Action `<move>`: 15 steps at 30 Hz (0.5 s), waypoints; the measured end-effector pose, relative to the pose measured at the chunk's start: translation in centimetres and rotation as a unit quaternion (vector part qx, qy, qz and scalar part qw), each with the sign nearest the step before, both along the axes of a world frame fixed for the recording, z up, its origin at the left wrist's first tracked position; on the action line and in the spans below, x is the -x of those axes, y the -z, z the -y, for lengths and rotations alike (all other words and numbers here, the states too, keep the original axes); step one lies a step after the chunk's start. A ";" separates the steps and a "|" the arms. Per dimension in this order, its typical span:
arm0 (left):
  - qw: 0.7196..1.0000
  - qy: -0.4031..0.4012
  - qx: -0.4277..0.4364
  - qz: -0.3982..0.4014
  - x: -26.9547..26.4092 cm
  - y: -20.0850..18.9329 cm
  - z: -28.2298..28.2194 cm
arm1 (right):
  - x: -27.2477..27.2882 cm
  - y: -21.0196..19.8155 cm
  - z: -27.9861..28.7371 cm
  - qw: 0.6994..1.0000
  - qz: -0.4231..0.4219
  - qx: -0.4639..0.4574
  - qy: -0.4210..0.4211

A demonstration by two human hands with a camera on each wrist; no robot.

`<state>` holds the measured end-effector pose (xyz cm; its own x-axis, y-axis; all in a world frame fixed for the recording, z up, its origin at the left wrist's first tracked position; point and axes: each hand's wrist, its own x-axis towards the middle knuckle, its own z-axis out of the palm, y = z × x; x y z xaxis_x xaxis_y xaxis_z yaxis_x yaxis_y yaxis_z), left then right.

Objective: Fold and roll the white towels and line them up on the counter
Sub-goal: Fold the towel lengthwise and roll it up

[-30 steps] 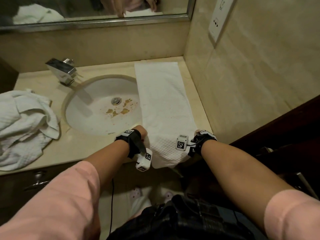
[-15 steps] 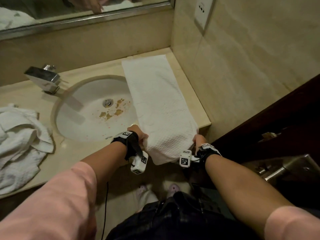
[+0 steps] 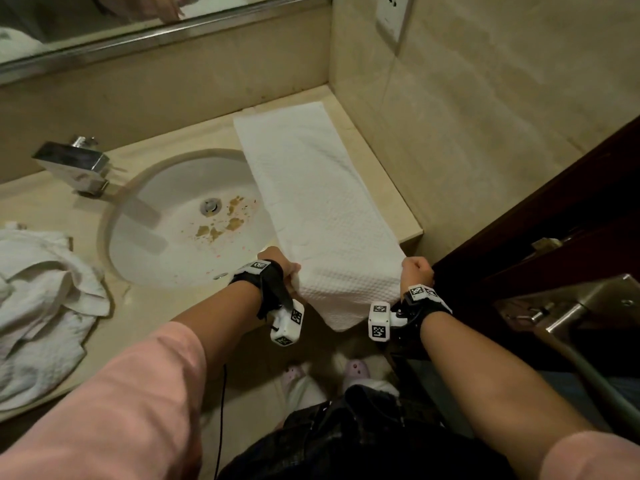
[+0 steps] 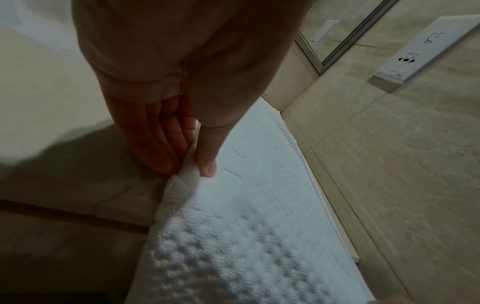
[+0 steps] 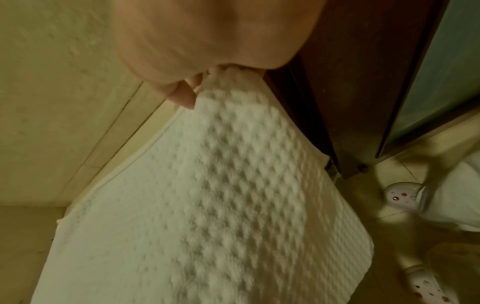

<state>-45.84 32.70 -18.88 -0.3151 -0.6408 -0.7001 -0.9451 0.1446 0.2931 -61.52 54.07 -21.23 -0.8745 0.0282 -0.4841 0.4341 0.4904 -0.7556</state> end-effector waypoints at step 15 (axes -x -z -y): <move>1.000 -0.007 -0.001 -0.006 -0.2 -0.2 -0.1 | 3.2 0.2 2.9 0.976 0.033 -0.148 -0.158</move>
<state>-45.62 32.82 -18.73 -0.3136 -0.6443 -0.6975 -0.9437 0.1305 0.3038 -64.74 51.20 -21.47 -0.8296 -0.0917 -0.5507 0.2678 0.8002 -0.5366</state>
